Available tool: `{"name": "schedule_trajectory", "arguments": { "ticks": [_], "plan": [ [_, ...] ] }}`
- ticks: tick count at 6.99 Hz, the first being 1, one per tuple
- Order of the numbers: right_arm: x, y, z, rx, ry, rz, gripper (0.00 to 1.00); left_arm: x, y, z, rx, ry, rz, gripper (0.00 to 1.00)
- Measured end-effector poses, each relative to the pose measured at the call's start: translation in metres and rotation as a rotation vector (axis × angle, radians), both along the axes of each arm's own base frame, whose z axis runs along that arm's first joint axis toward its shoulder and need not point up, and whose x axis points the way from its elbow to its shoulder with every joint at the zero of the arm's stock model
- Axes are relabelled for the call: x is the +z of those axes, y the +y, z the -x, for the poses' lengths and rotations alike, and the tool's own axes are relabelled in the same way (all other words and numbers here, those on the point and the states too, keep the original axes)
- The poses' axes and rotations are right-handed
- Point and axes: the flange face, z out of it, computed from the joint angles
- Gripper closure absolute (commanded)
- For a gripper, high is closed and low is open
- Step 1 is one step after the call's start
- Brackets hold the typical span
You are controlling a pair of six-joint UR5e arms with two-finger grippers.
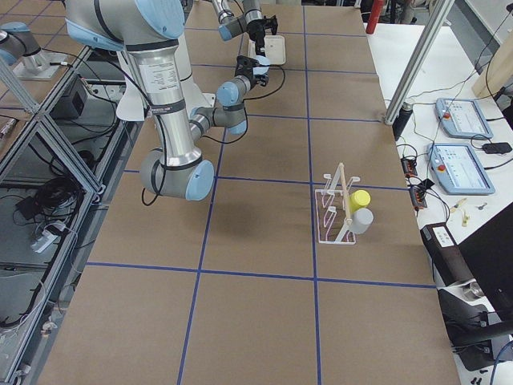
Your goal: Transfer IKEA cup to right arm and place on rack
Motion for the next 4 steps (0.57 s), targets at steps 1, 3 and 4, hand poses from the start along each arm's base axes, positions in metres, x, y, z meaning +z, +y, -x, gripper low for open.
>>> {"name": "schedule_trajectory", "arguments": {
  "ticks": [1,3,4],
  "plan": [
    [0.010,-0.003,-0.003,0.022,0.017,0.012,1.00,0.013,-0.007,0.009,-0.028,-0.038,-0.032,0.00],
    [0.045,-0.025,-0.013,0.117,0.142,0.041,1.00,0.065,-0.023,0.042,-0.104,-0.183,-0.128,0.00],
    [0.063,-0.044,-0.019,0.173,0.264,0.042,1.00,0.099,-0.032,0.071,-0.133,-0.280,-0.194,0.00]
  ]
}}
